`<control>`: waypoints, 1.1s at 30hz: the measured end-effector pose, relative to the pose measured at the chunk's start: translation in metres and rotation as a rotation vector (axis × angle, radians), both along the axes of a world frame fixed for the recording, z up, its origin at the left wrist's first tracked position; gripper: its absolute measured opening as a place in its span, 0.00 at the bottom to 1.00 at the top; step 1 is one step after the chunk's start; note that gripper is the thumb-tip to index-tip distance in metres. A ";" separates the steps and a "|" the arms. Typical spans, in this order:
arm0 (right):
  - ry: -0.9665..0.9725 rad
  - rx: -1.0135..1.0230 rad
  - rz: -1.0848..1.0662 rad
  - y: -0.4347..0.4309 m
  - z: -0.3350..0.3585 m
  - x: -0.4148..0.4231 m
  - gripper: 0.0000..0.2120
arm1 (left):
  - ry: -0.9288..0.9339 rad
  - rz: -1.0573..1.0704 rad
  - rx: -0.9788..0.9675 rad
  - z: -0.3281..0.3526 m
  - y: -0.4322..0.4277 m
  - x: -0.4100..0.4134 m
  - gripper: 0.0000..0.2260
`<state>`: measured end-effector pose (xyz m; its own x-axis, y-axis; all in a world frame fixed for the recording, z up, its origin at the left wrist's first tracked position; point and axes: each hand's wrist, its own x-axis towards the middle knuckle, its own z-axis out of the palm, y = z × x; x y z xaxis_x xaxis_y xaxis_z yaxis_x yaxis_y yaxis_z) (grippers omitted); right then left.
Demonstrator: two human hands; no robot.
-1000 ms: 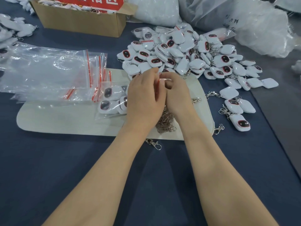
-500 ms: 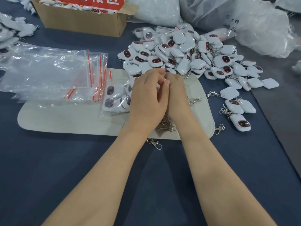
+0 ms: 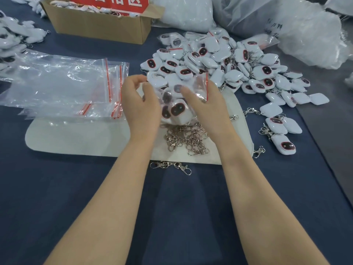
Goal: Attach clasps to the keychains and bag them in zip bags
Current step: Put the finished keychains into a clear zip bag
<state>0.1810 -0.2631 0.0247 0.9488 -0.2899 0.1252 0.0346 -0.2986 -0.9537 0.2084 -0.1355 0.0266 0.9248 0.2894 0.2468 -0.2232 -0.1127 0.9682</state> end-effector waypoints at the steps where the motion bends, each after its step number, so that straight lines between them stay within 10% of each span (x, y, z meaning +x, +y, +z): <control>1: -0.008 -0.028 -0.012 -0.001 -0.001 0.001 0.15 | 0.053 -0.028 0.023 -0.003 0.001 0.003 0.07; 11: -0.083 0.275 -0.247 -0.018 -0.006 0.009 0.18 | 0.232 -0.186 0.355 -0.016 0.007 0.007 0.23; 18: -0.170 0.676 -0.268 -0.034 -0.001 0.007 0.20 | 0.365 -0.328 0.051 -0.008 0.002 0.005 0.22; 33: -0.102 0.872 -0.343 -0.042 -0.002 0.003 0.22 | 0.574 -0.699 -0.469 0.002 -0.007 -0.003 0.10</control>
